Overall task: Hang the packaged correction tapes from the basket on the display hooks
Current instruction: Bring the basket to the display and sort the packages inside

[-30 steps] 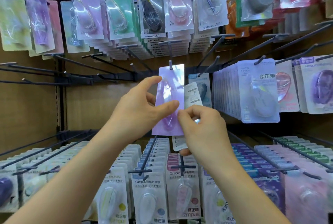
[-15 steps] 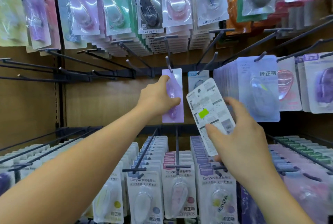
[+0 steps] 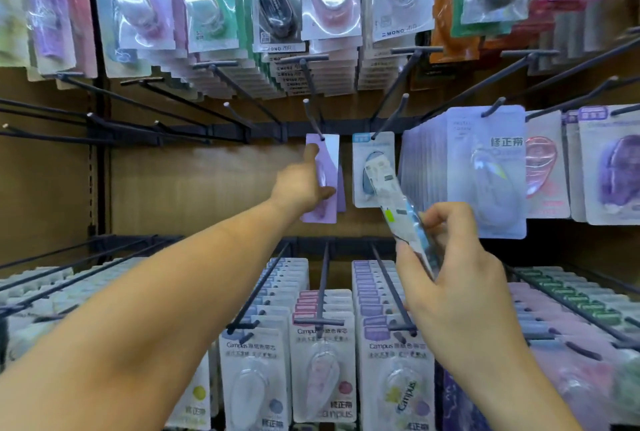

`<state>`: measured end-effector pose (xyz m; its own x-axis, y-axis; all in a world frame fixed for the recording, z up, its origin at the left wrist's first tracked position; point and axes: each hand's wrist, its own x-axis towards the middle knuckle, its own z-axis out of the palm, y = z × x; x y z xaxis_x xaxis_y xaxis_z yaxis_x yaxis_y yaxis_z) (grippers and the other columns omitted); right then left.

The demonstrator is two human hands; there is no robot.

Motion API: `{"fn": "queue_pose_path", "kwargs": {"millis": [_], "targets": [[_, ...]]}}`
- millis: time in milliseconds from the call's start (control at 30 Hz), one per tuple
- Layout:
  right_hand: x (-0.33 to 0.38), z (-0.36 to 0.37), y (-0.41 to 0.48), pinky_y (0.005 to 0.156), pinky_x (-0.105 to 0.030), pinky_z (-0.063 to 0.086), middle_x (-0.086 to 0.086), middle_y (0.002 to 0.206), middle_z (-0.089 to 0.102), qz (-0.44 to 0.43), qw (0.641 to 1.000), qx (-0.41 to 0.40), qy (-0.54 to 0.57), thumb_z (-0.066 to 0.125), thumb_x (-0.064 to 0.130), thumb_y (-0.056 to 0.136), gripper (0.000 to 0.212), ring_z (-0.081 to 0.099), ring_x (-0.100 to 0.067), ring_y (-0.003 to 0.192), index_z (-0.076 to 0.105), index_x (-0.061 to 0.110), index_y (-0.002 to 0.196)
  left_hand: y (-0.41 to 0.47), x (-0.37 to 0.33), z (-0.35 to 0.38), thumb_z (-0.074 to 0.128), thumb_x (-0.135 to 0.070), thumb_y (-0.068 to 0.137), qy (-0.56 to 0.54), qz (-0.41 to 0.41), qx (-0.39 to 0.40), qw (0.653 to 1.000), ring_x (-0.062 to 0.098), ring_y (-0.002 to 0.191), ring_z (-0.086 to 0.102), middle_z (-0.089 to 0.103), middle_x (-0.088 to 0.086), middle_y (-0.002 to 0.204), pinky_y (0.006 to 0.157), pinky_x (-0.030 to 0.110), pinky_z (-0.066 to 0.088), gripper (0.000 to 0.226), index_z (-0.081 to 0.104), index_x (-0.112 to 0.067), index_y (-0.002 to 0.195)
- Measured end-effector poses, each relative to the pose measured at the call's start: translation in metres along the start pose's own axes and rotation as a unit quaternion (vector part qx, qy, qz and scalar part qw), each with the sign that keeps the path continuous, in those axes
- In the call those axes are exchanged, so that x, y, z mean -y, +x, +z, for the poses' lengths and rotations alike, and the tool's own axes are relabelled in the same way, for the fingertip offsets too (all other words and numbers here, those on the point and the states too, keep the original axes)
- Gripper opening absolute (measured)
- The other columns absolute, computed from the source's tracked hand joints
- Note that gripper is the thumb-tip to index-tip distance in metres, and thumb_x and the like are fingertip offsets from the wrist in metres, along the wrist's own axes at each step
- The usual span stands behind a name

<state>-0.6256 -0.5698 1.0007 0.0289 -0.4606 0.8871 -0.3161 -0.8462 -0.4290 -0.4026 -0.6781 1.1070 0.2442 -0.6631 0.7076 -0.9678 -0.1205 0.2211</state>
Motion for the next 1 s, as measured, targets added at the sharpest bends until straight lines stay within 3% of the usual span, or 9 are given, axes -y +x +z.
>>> {"fn": "queue_pose_path", "kwargs": {"millis": [100, 167, 267, 333, 433, 533, 700, 867, 1000], "targets": [[-0.002, 0.004, -0.001, 0.046, -0.031, 0.036, 0.004, 0.079, 0.061, -0.082, 0.990, -0.027, -0.109, 0.065, 0.021, 0.084, 0.036, 0.053, -0.024, 0.057, 0.034, 0.033, 0.099, -0.013, -0.007, -0.023, 0.064, -0.052, 0.089, -0.014, -0.015, -0.007, 1.000, 0.038, 0.107, 0.063, 0.065, 0.015, 0.123, 0.082, 0.038, 0.047, 0.073, 0.030, -0.019, 0.145], [-0.002, 0.008, 0.000, 0.043, -0.025, 0.028, 0.000, 0.082, 0.065, -0.109, 0.978, -0.060, -0.168, 0.071, 0.014, 0.076, 0.038, 0.057, -0.027, 0.057, 0.043, 0.023, 0.100, -0.038, -0.018, -0.051, 0.051, -0.055, 0.095, -0.149, -0.034, 0.022, 0.988, 0.034, 0.103, 0.067, 0.069, 0.012, 0.118, 0.082, 0.039, 0.052, 0.052, 0.050, -0.017, 0.130], [0.000, 0.015, 0.000, 0.040, -0.030, 0.041, -0.008, 0.113, 0.071, -0.112, 0.966, -0.081, -0.218, 0.076, 0.010, 0.071, 0.042, 0.071, -0.031, 0.095, 0.054, 0.012, 0.107, -0.086, -0.030, -0.090, 0.038, -0.060, 0.098, -0.435, -0.091, 0.186, 0.876, 0.024, 0.073, 0.075, 0.076, 0.014, 0.089, 0.058, 0.028, 0.057, 0.051, 0.063, -0.018, 0.112], [0.004, 0.021, -0.002, 0.043, -0.038, 0.052, -0.012, 0.124, 0.067, -0.112, 0.963, -0.071, -0.233, 0.079, 0.011, 0.071, 0.048, 0.065, -0.029, 0.117, 0.056, 0.009, 0.113, -0.107, -0.030, -0.104, 0.043, -0.053, 0.098, -0.486, -0.070, 0.246, 0.835, 0.021, 0.068, 0.074, 0.076, 0.015, 0.091, 0.053, 0.025, 0.057, 0.043, 0.063, -0.020, 0.115], [0.011, 0.018, -0.004, 0.051, -0.039, 0.056, -0.010, 0.130, 0.063, -0.116, 0.970, -0.034, -0.209, 0.080, 0.029, 0.071, 0.053, 0.060, -0.029, 0.124, 0.051, 0.015, 0.114, -0.118, -0.023, -0.107, 0.056, -0.018, 0.098, -0.511, -0.019, 0.238, 0.825, 0.022, 0.074, 0.074, 0.075, 0.015, 0.100, 0.060, 0.029, 0.060, 0.026, 0.060, -0.017, 0.124], [0.015, 0.010, -0.003, 0.084, -0.031, 0.044, 0.009, 0.149, 0.039, -0.038, 0.989, 0.071, -0.120, 0.053, 0.069, 0.075, 0.053, 0.034, -0.012, 0.140, 0.033, 0.040, 0.116, -0.115, -0.012, -0.103, 0.059, -0.007, 0.096, -0.466, 0.029, 0.176, 0.867, 0.023, 0.084, 0.073, 0.075, 0.014, 0.103, 0.064, 0.036, 0.061, 0.026, 0.064, -0.017, 0.119], [0.009, -0.003, -0.002, 0.081, -0.025, 0.050, 0.017, 0.120, 0.059, 0.010, 0.999, 0.048, -0.012, 0.061, 0.044, 0.089, 0.049, 0.059, -0.005, 0.103, 0.044, 0.037, 0.134, -0.119, -0.014, -0.099, 0.060, -0.012, 0.095, -0.454, 0.059, 0.113, 0.882, 0.013, 0.070, 0.072, 0.076, 0.002, 0.082, 0.053, 0.025, 0.057, 0.011, 0.070, -0.016, 0.098], [0.008, -0.007, -0.001, 0.051, -0.017, 0.050, 0.005, 0.081, 0.075, 0.139, 0.959, 0.073, 0.235, 0.069, 0.015, 0.090, 0.008, 0.064, -0.001, 0.060, 0.067, 0.022, 0.091, -0.122, -0.029, -0.092, 0.067, -0.026, 0.089, -0.547, -0.016, 0.055, 0.835, 0.012, 0.068, 0.069, 0.075, 0.002, 0.078, 0.058, 0.026, 0.056, 0.016, 0.073, -0.015, 0.080], [0.006, -0.005, 0.001, 0.049, -0.024, 0.055, -0.010, 0.077, 0.075, 0.236, 0.902, 0.054, 0.358, 0.065, 0.007, 0.091, 0.006, 0.069, -0.016, 0.060, 0.060, 0.005, 0.088, -0.121, -0.054, -0.095, 0.065, -0.022, 0.093, -0.594, -0.027, 0.076, 0.800, 0.015, 0.066, 0.068, 0.073, 0.006, 0.080, 0.057, 0.027, 0.057, 0.014, 0.072, -0.010, 0.093]]}}
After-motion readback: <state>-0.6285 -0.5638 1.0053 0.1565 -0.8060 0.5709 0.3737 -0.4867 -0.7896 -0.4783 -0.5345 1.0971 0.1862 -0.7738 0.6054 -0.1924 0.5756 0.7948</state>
